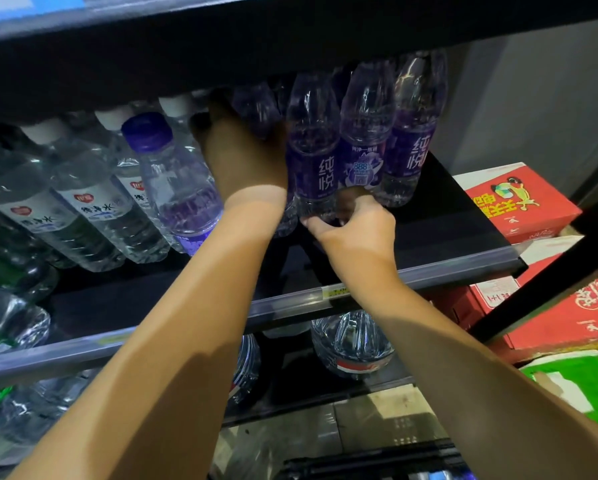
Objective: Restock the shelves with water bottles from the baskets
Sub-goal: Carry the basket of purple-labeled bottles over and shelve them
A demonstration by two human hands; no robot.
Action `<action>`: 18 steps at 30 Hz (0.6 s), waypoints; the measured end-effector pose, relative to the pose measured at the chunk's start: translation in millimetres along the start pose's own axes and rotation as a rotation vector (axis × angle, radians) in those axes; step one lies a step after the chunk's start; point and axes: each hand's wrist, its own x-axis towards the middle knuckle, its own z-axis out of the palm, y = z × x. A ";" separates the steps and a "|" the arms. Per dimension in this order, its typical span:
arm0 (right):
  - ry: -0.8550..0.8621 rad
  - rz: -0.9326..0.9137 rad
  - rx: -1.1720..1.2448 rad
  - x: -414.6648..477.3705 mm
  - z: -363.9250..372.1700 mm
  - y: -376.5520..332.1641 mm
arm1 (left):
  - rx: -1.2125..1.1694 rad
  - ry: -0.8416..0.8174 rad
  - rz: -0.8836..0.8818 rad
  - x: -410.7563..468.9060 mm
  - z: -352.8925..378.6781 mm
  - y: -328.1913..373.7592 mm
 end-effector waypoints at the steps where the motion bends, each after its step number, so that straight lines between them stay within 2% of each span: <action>1: -0.007 0.002 -0.009 -0.2 0.1 -0.9 | 0.023 0.021 0.010 0.7 -0.1 -0.9; 5: -0.015 -0.001 0.002 0.0 -1.3 -3.4 | 0.085 0.025 0.066 -2.1 -4.4 -1.6; 10: -0.021 -0.013 0.029 1.9 -1.9 -6.1 | 0.008 -0.068 0.038 -5.9 -2.5 0.1; 18: -0.046 0.020 0.048 -3.3 1.8 -5.5 | 0.011 0.006 0.068 5.7 0.8 -4.7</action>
